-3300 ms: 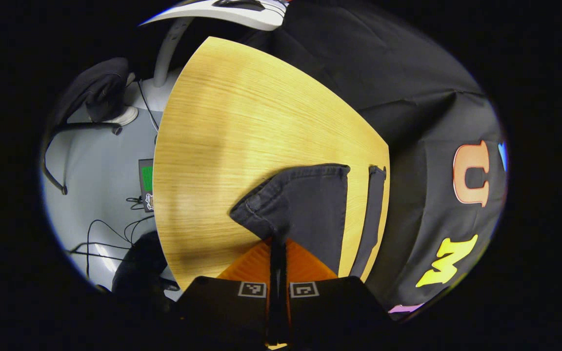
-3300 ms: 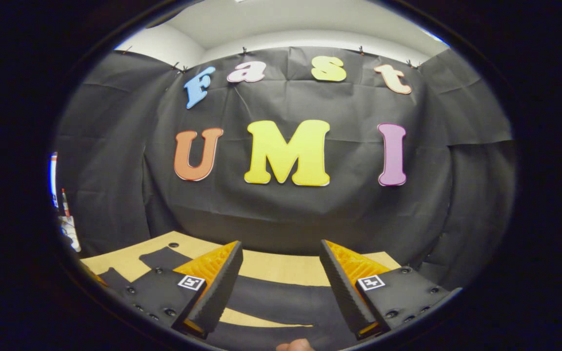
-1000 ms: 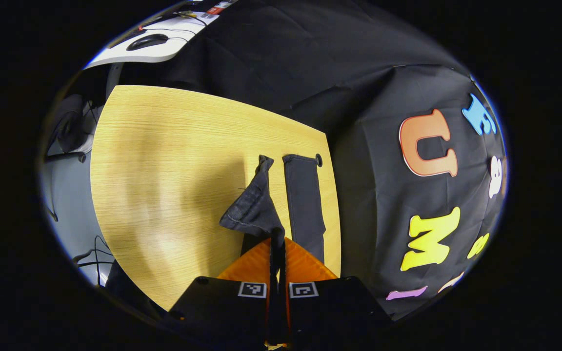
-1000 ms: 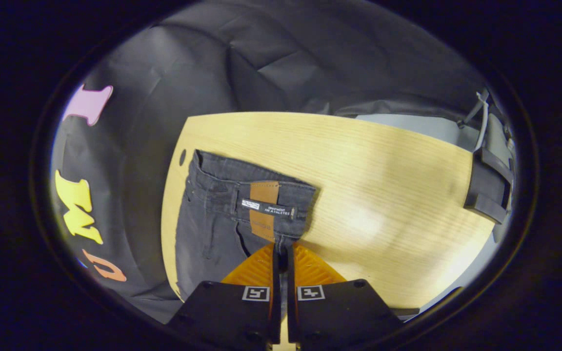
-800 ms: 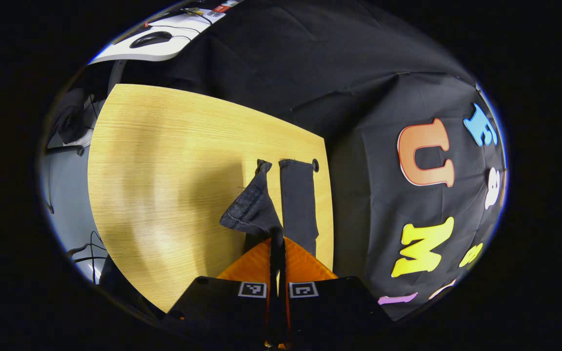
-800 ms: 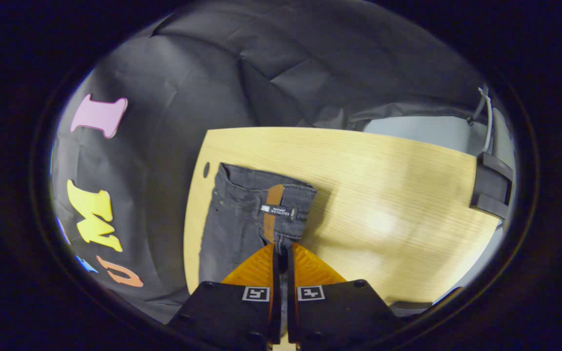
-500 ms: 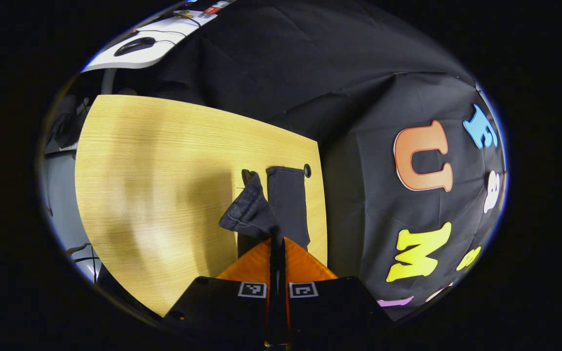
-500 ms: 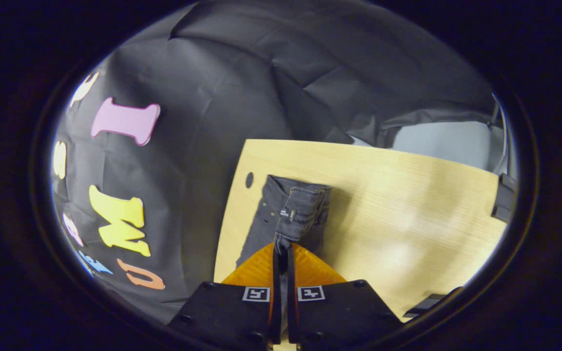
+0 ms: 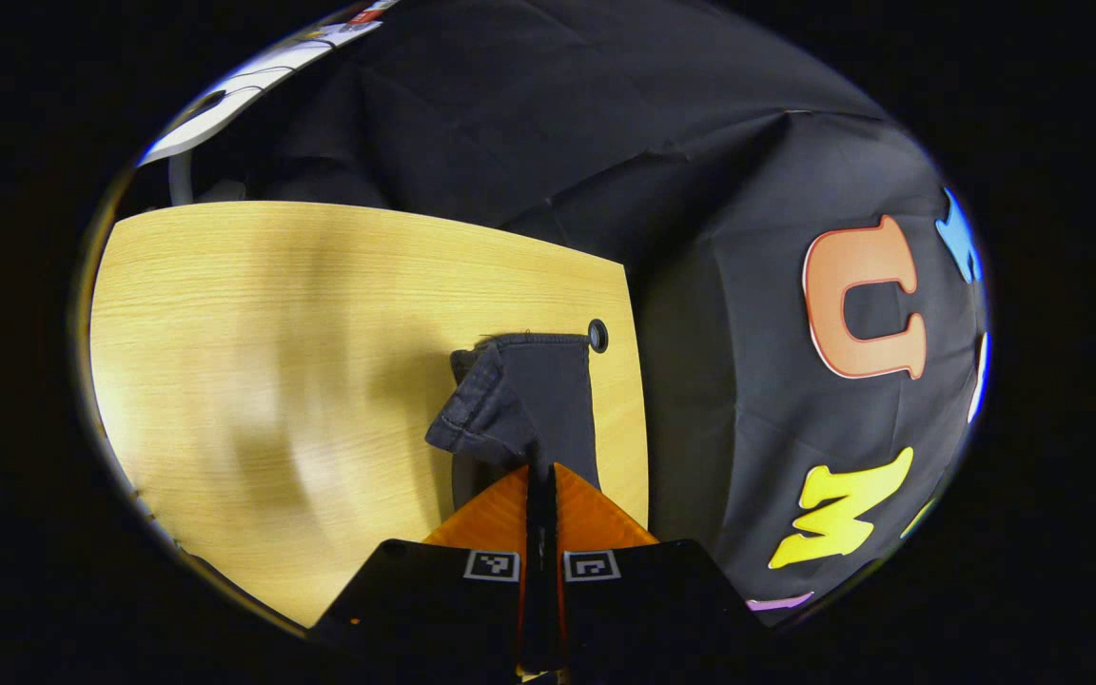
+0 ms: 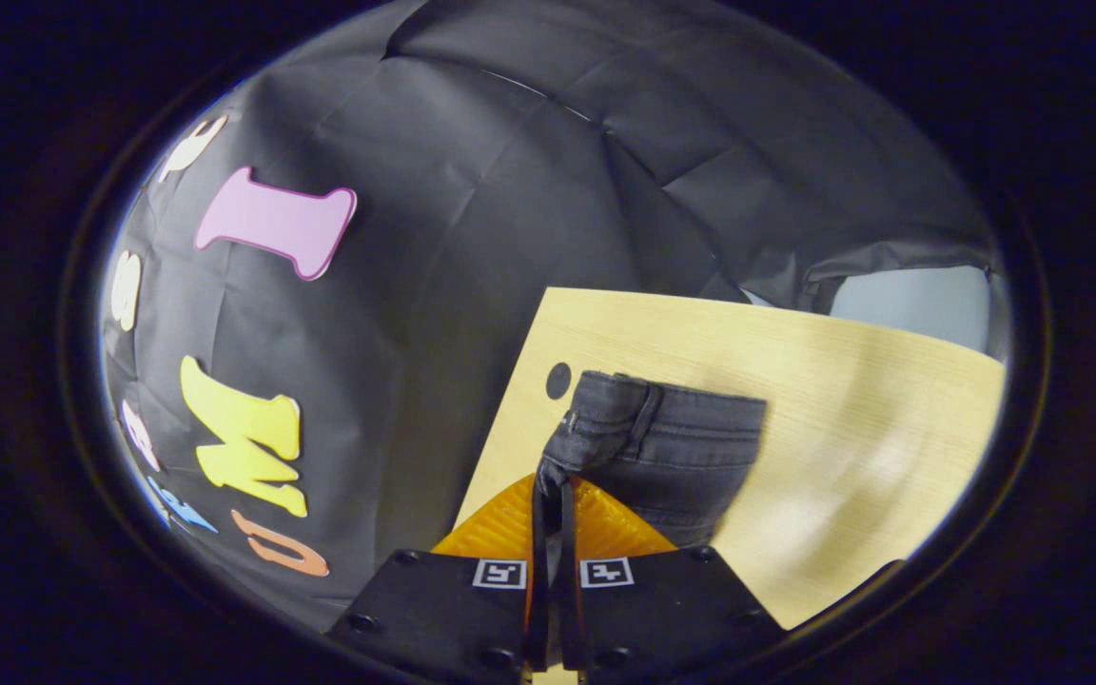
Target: Grasp the waist and the cuffs of the jeans and fold them to make the two legs overlap; first hold the waist and fold one-third of the jeans toward the cuffs, then hold the cuffs and fold the remaining one-third in the same direction to finish folding.
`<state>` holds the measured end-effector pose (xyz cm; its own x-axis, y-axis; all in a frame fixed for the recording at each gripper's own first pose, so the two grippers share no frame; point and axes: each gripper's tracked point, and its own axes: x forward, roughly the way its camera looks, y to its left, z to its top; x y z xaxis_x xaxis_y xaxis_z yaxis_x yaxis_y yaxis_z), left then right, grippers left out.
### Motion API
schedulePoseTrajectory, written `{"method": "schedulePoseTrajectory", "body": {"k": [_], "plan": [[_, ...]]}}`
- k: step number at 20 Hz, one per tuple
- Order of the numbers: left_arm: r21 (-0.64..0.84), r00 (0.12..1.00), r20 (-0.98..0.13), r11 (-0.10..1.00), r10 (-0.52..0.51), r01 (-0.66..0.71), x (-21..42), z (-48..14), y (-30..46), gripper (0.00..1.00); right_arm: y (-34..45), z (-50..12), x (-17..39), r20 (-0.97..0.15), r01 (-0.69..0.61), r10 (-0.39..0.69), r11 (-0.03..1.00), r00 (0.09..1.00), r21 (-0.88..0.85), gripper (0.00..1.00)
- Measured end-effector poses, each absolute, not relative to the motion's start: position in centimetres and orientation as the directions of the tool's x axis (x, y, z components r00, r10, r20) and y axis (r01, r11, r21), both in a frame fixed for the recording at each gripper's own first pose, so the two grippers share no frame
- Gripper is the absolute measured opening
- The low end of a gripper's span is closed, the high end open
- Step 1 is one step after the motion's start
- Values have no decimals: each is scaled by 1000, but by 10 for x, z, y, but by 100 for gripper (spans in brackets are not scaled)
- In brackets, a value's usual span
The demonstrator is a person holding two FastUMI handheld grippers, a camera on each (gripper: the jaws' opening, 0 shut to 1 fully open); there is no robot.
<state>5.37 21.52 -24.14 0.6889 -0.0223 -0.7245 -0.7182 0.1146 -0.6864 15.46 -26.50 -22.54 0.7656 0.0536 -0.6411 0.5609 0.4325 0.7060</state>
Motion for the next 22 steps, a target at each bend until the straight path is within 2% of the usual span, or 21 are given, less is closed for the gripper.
{"method": "schedulePoseTrajectory", "body": {"k": [7, 8, 11, 12, 15, 16, 20, 22], "plan": [[-643, 645, -762, 180, -58, -744, 130, -289, 217, 3, -266, -263, 211, -639, 570, 3, 448, 769, 689, 6], [-644, 644, -762, 186, -68, -742, 142, -296, 214, 3, -268, -267, 217, -632, 566, -5, 452, 775, 690, 2], [-643, 641, -762, 218, -92, -734, 174, -315, 210, 3, -270, -278, 238, -608, 542, -34, 493, 794, 681, 2], [-636, 634, -768, 239, -96, -734, 181, -325, 209, 3, -270, -286, 242, -617, 546, -38, 511, 786, 664, 6], [-620, 614, -781, 267, -117, -738, 195, -346, 208, 3, -271, -301, 253, -634, 565, -56, 520, 771, 641, 2], [-617, 609, -783, 266, -122, -740, 197, -350, 209, 3, -271, -308, 253, -642, 571, -63, 529, 764, 628, 6], [-611, 601, -788, 272, -129, -743, 203, -362, 207, 3, -273, -323, 255, -668, 588, -89, 570, 739, 574, 6], [-598, 601, -793, 313, -98, -738, 203, -365, 209, 5, -264, -324, 258, -666, 575, -63, 569, 743, 588, 8]]}}
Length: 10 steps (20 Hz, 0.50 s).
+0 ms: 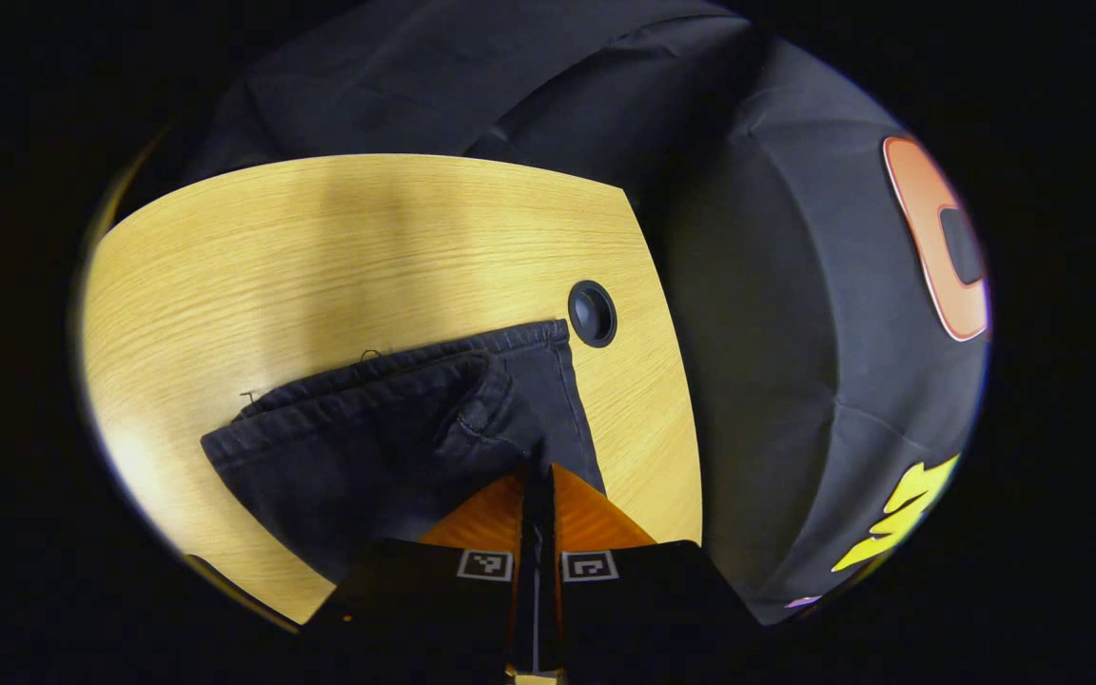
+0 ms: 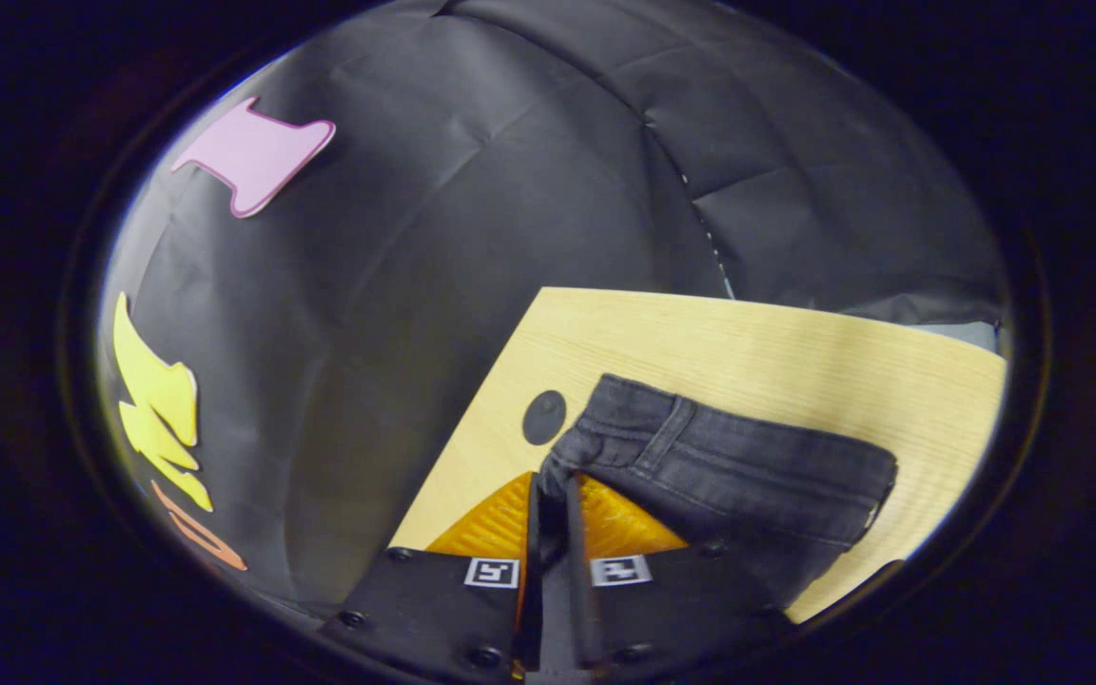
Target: Grasp the waist and the cuffs of the jeans and fold them to make the two legs overlap; first hold the waist and fold one-third of the jeans toward the cuffs, then hold the cuffs and fold the remaining one-third in the same direction to finish folding.
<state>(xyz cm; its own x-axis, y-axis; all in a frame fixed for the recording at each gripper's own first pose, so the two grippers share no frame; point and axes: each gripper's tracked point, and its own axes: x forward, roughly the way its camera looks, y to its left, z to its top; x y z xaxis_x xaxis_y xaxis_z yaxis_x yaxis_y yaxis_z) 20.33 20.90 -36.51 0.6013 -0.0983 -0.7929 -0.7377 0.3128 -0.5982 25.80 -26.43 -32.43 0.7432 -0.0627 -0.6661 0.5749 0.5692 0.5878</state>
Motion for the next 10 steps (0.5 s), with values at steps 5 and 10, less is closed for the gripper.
{"method": "schedulePoseTrajectory", "body": {"k": [5, 10], "plan": [[-633, 697, -716, 464, -46, -620, 216, -328, 210, 98, -253, -304, 257, -664, 518, -70, 688, 744, 508, 98], [-660, 815, -580, 583, 5, -473, 213, -251, 210, 99, -246, -240, 245, -586, 415, -43, 748, 809, 518, 98]]}}
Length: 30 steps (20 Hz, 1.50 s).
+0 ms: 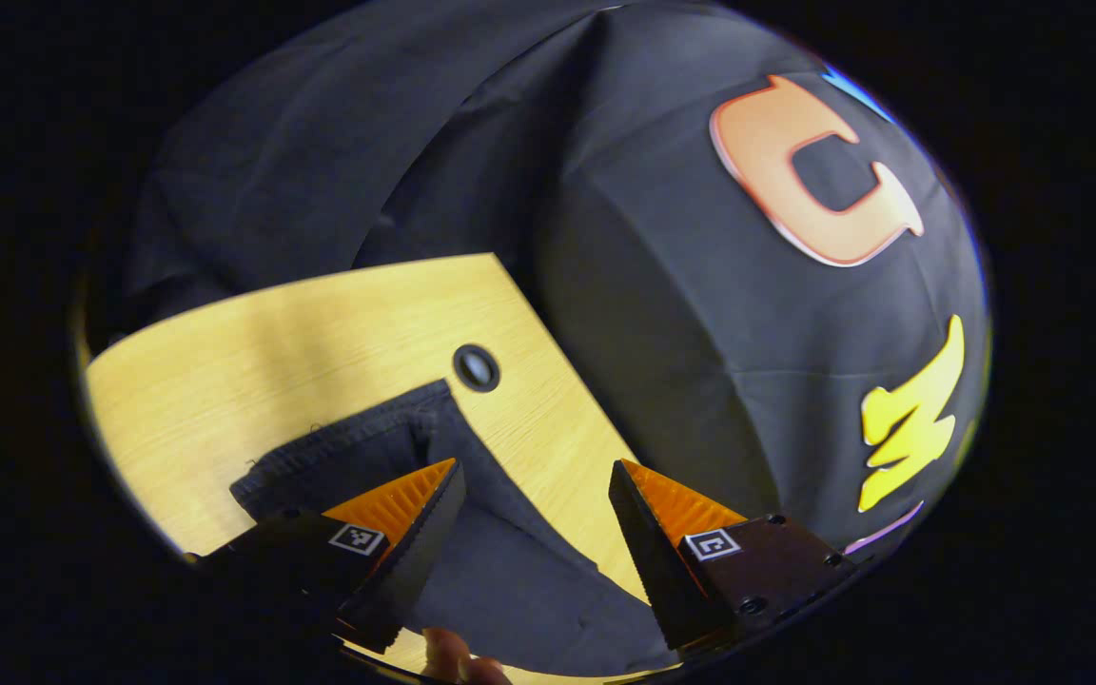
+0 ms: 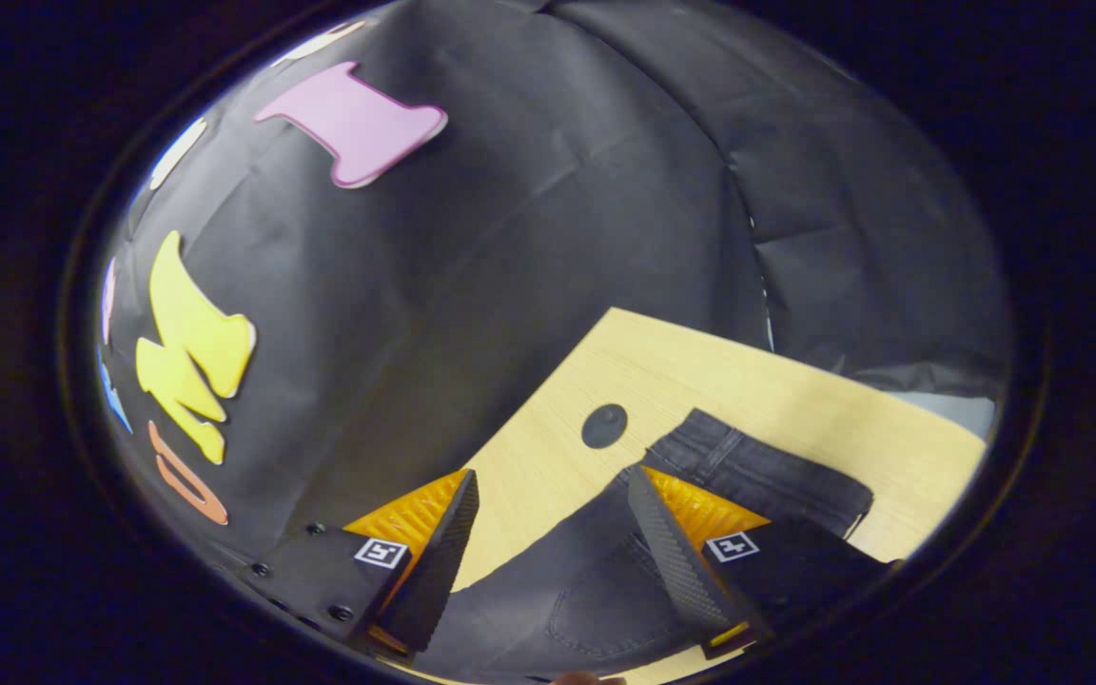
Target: Grasp the waist and the cuffs of the jeans and fold them to make the two legs overlap; first hold the waist and fold one-third of the jeans toward the cuffs, then hold the cuffs and fold the remaining one-third in the same direction to finish folding.
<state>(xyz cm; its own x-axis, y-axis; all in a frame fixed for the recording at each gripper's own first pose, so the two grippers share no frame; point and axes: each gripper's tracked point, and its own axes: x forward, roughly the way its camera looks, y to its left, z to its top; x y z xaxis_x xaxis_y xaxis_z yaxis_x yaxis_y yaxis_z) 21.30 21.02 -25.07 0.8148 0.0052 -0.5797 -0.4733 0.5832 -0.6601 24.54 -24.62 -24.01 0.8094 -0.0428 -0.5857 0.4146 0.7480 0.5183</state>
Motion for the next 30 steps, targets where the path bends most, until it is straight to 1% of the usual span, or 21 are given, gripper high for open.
{"method": "schedulePoseTrajectory", "body": {"k": [4, 5, 7, 8, 9, 11, 13, 16, 18, 19, 20, 21, 23, 24, 25, 26, 27, 28, 29, 30], "plan": [[-583, 921, -381, 752, 81, -307, 198, -164, 205, 99, -254, -201, 224, -545, 346, -44, 814, 837, 467, 97], [-544, 941, -328, 796, 88, -264, 190, -144, 199, 99, -258, -195, 215, -544, 337, -48, 830, 838, 445, 97], [-429, 962, -238, 875, 131, -225, 176, -112, 190, 98, -270, -196, 196, -562, 339, -58, 847, 825, 409, 97], [-370, 968, -213, 905, 135, -207, 167, -104, 183, 98, -276, -200, 185, -578, 346, -63, 852, 814, 394, 98], [-328, 973, -200, 927, 117, -180, 157, -99, 171, 98, -284, -208, 176, -598, 363, -68, 847, 798, 388, 98], [-262, 981, -164, 953, 108, -149, 139, -83, 146, 98, -292, -225, 159, -639, 410, -57, 809, 767, 422, 98], [-231, 985, -147, 964, 95, -127, 123, -72, 129, 98, -299, -248, 144, -683, 471, -33, 749, 730, 467, 98], [-263, 987, -141, 958, 76, -111, 98, -59, 109, 99, -298, -281, 127, -730, 547, 9, 656, 683, 520, 98], [-273, 985, -151, 954, 85, -124, 84, -61, 104, 100, -297, -299, 119, -752, 589, 28, 603, 659, 538, 98], [-268, 983, -156, 954, 93, -133, 80, -63, 105, 98, -294, -307, 118, -756, 607, 43, 567, 653, 557, 98], [-262, 982, -163, 955, 97, -138, 75, -67, 105, 100, -293, -313, 118, -757, 625, 53, 529, 651, 574, 98], [-257, 980, -172, 956, 98, -141, 72, -69, 103, 98, -295, -319, 119, -756, 642, 53, 491, 653, 589, 98], [-254, 979, -179, 957, 97, -141, 70, -70, 101, 98, -295, -329, 122, -752, 664, 60, 427, 657, 614, 98], [-252, 981, -170, 958, 98, -139, 69, -69, 100, 98, -292, -330, 125, -734, 655, 73, 397, 675, 642, 98], [-250, 982, -163, 959, 94, -133, 68, -67, 99, 100, -295, -328, 125, -725, 654, 72, 379, 685, 655, 92], [-251, 982, -161, 959, 95, -134, 67, -67, 99, 98, -295, -327, 126, -716, 649, 73, 367, 694, 666, 92], [-253, 982, -164, 958, 93, -133, 67, -67, 98, 98, -295, -328, 125, -713, 649, 76, 356, 697, 673, 96], [-253, 982, -164, 958, 92, -133, 66, -66, 97, 98, -297, -326, 126, -707, 651, 72, 333, 704, 682, 95], [-252, 983, -160, 959, 91, -129, 66, -64, 97, 98, -296, -328, 128, -701, 652, 72, 310, 710, 692, 91], [-250, 984, -154, 960, 88, -126, 65, -62, 97, 100, -298, -332, 127, -710, 666, 61, 297, 702, 684, 94]]}}
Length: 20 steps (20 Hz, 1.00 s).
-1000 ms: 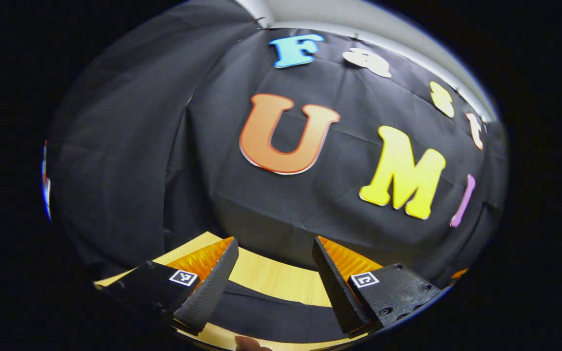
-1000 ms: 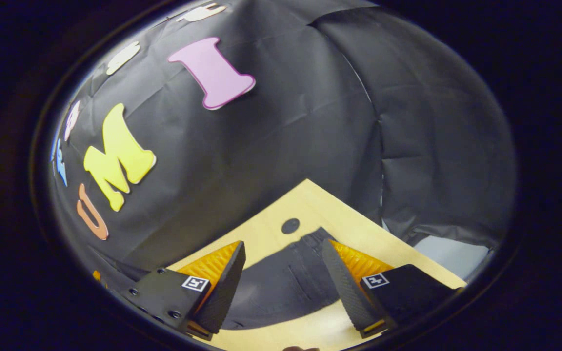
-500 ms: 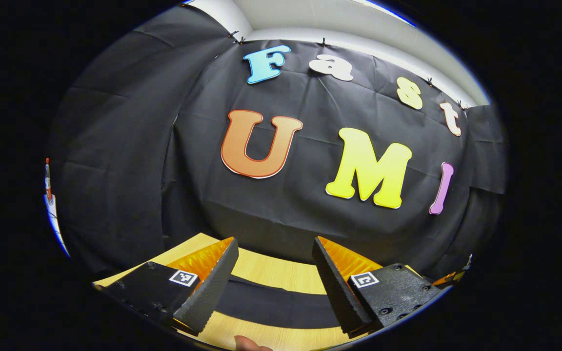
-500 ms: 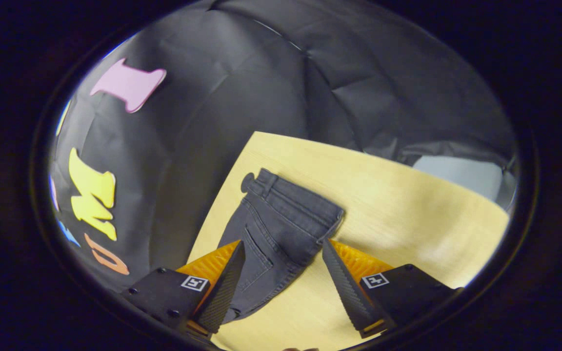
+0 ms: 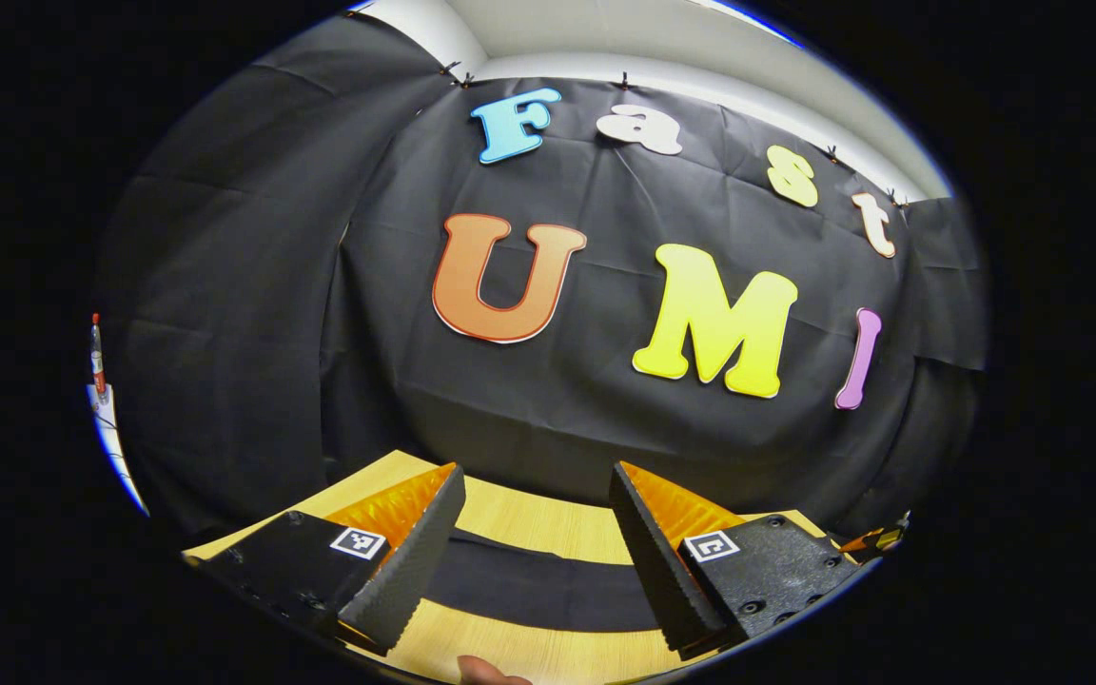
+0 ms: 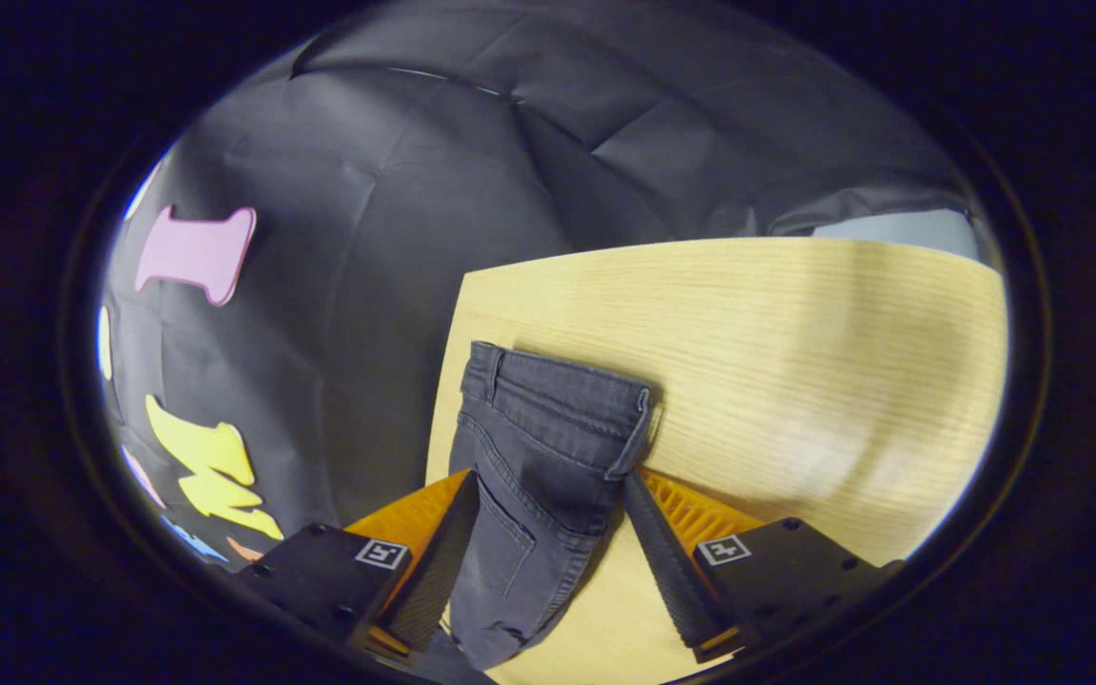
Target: Grasp the waist and the cuffs of the jeans and fold them to make the two legs overlap; first hold the waist and fold one-third of the jeans toward the cuffs, then hold the cuffs and fold the remaining one-third in the same direction to finish folding.
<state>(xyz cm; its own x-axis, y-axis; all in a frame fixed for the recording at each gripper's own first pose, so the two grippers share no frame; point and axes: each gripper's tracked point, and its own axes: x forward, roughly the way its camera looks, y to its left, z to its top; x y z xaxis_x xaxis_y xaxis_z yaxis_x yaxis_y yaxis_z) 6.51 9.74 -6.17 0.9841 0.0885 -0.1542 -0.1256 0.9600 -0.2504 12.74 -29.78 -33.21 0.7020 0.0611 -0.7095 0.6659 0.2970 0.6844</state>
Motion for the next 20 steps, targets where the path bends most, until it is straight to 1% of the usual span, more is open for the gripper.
{"method": "schedulePoseTrajectory", "body": {"k": [1, 2, 4, 5, 6, 7, 8, 10, 13, 15, 16, 17, 18, 20], "plan": [[-250, 986, -148, 961, 84, -119, 64, -60, 97, 100, -302, -341, 125, -723, 684, 48, 288, 689, 670, 89], [-247, 986, -143, 962, 84, -118, 63, -58, 97, 98, -305, -346, 123, -723, 690, 40, 268, 689, 672, 75], [-244, 985, -151, 962, 88, -123, 62, -59, 100, 98, -301, -349, 125, -715, 692, 46, 219, 697, 688, 48], [-245, 983, -158, 961, 89, -126, 61, -60, 101, 98, -301, -360, 128, -723, 701, 35, 219, 690, 679, 34], [-247, 982, -163, 960, 92, -131, 60, -61, 103, 98, -302, -359, 127, -724, 701, 25, 225, 690, 676, 16], [-248, 981, -166, 959, 96, -136, 59, -62, 106, 98, -303, -359, 129, -722, 700, -4, 248, 692, 669, 12], [-250, 981, -168, 958, 101, -141, 57, -62, 109, 98, -303, -361, 130, -732, 705, -11, 280, 681, 652, 1], [-253, 979, -171, 956, 109, -151, 57, -63, 115, 98, -305, -358, 126, -749, 711, -35, 347, 662, 612, 1], [-264, 977, -181, 952, 109, -155, 57, -66, 119, 98, -303, -351, 128, -755, 715, -59, 377, 653, 589, 1], [-260, 980, -176, 955, 96, -140, 58, -66, 117, 98, -304, -349, 129, -753, 706, -80, 426, 653, 566, 1], [-249, 980, -177, 959, 95, -138, 59, -68, 119, 98, -305, -345, 130, -748, 695, -97, 464, 656, 549, 1], [-240, 979, -179, 961, 95, -137, 59, -69, 121, 98, -306, -340, 131, -742, 681, -117, 512, 660, 524, 5], [-236, 978, -185, 962, 94, -137, 59, -71, 122, 98, -307, -331, 130, -737, 664, -140, 566, 661, 488, 1], [-243, 976, -195, 960, 91, -138, 60, -75, 123, 98, -305, -314, 134, -705, 609, -189, 680, 684, 408, 1]]}}
